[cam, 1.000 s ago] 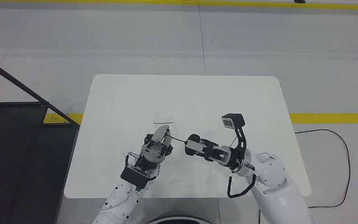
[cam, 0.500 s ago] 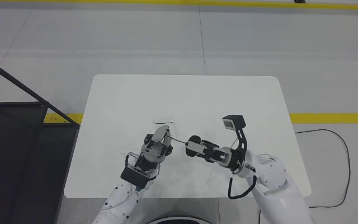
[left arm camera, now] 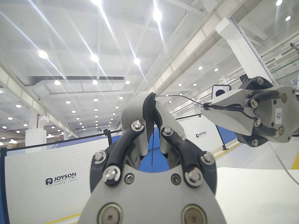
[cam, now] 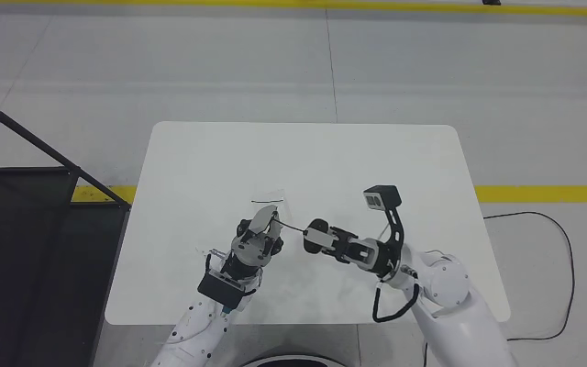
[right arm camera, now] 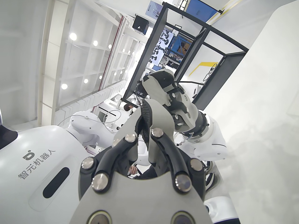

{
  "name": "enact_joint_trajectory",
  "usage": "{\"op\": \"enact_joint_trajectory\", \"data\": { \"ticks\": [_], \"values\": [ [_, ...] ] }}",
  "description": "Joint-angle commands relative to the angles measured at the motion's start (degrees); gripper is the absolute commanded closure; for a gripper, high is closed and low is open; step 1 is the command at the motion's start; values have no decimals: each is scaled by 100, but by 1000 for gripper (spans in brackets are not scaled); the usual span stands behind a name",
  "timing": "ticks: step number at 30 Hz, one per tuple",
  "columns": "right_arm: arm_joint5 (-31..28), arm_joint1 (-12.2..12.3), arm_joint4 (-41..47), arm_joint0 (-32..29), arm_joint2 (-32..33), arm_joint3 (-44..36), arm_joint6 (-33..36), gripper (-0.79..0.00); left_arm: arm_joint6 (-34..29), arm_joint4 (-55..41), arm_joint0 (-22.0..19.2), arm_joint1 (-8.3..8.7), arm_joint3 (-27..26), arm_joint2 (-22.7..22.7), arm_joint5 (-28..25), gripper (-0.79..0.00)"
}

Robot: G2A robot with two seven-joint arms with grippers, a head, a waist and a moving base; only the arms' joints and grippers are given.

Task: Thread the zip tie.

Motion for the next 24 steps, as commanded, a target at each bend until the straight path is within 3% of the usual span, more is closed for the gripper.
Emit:
{"op": "enact_joint_trajectory", "data": {
  "ticks": [1,24],
  "values": [
    [12,0,-6,14,-13,2,-14,0,0,0,0,0,0,0,0,0],
    [-123,24,30,-1,-70,-5,-17,0,0,0,0,0,0,0,0,0]
  ]
}}
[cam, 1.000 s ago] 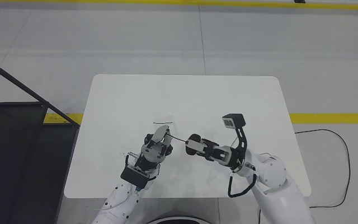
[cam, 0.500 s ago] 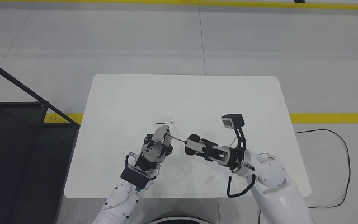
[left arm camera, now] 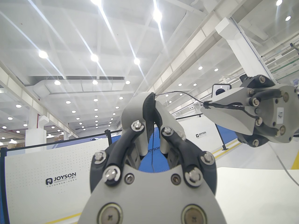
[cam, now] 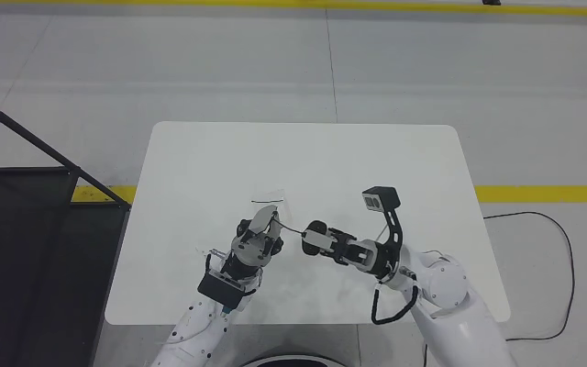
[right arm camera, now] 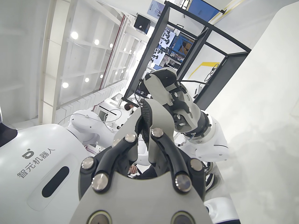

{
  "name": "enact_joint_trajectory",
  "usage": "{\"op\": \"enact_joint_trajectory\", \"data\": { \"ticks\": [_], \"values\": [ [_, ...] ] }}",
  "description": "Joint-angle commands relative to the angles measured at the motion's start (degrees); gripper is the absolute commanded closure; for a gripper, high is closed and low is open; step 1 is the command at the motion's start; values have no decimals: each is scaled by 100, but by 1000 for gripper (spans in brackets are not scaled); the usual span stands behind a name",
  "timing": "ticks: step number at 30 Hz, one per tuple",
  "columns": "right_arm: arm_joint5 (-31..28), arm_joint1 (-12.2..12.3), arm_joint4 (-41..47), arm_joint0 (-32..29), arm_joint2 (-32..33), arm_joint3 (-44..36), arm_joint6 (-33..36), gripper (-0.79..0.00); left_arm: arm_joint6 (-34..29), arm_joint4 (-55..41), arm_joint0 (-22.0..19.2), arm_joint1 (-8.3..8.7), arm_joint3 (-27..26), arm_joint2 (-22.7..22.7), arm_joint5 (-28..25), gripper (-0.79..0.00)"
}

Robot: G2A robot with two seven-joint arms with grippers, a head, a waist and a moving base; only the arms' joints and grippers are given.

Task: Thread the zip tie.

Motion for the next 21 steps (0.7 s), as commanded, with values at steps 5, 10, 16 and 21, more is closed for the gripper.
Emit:
{"op": "enact_joint_trajectory", "data": {
  "ticks": [5,10,16,21],
  "values": [
    [-17,10,-21,-21,2,-20,-2,0,0,0,0,0,0,0,0,0],
    [-17,21,-28,-53,19,-47,-13,0,0,0,0,0,0,0,0,0],
    [-32,36,-47,-99,40,-88,-4,0,0,0,0,0,0,0,0,0],
    [-25,43,-46,-99,45,-92,-18,0,0,0,0,0,0,0,0,0]
  ]
}}
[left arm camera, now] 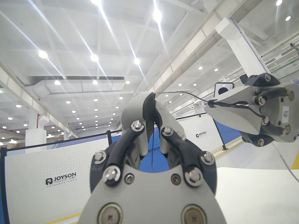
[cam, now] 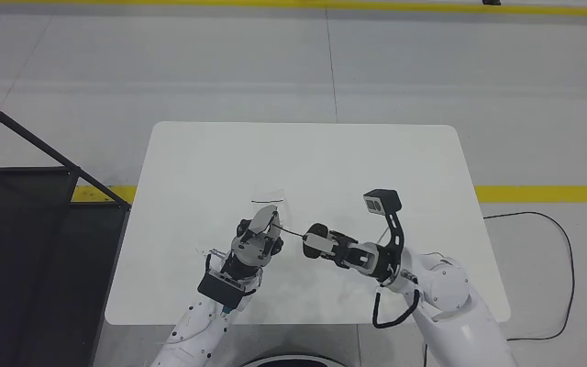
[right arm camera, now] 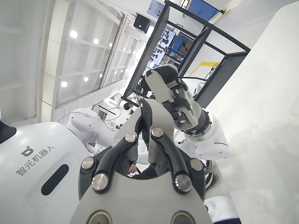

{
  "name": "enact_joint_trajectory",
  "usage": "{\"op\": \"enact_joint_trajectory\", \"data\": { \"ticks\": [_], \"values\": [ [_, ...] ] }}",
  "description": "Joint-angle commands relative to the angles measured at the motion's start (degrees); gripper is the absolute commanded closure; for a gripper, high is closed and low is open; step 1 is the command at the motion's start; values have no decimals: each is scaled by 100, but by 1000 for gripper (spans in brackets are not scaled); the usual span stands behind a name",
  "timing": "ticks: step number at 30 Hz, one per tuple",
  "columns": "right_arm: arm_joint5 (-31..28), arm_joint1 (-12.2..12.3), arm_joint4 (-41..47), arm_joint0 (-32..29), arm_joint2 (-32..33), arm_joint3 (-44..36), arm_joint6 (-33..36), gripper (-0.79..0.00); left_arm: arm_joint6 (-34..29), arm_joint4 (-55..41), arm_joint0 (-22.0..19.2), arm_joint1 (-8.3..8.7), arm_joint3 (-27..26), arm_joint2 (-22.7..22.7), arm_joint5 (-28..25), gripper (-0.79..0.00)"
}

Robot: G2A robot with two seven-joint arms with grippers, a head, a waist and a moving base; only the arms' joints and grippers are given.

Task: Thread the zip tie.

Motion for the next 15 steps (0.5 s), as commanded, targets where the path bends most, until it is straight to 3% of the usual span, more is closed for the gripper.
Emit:
{"op": "enact_joint_trajectory", "data": {
  "ticks": [1,15],
  "values": [
    [4,2,0,4,-1,-2,-6,0,0,0,0,0,0,0,0,0],
    [25,10,45,66,-37,45,-25,0,0,0,0,0,0,0,0,0]
  ]
}}
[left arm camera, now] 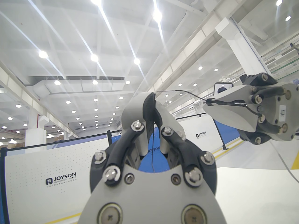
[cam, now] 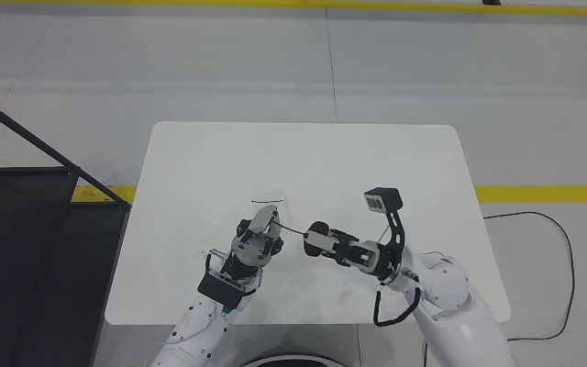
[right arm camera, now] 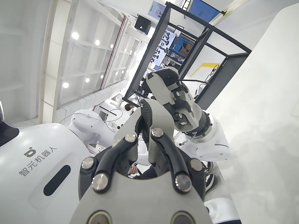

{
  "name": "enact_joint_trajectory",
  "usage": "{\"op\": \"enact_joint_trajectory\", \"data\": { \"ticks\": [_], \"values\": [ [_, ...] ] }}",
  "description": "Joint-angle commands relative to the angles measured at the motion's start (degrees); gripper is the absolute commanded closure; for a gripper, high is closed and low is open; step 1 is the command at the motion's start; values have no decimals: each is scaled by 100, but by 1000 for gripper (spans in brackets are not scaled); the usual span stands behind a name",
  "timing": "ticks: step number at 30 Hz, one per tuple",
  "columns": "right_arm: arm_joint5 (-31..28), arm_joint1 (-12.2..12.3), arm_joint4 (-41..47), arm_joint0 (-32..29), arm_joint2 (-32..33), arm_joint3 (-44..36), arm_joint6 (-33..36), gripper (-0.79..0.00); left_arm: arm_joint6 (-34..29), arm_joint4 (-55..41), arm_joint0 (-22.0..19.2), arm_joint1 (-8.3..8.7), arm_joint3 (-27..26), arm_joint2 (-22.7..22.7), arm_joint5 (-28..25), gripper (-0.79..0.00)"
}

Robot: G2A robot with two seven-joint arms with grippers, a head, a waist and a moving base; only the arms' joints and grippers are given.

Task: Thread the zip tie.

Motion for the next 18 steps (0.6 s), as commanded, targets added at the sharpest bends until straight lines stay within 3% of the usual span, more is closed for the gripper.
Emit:
{"op": "enact_joint_trajectory", "data": {
  "ticks": [1,18],
  "values": [
    [24,-1,-26,16,-19,8,-19,0,0,0,0,0,0,0,0,0],
    [-1,8,-31,34,-50,20,-79,0,0,0,0,0,0,0,0,0]
  ]
}}
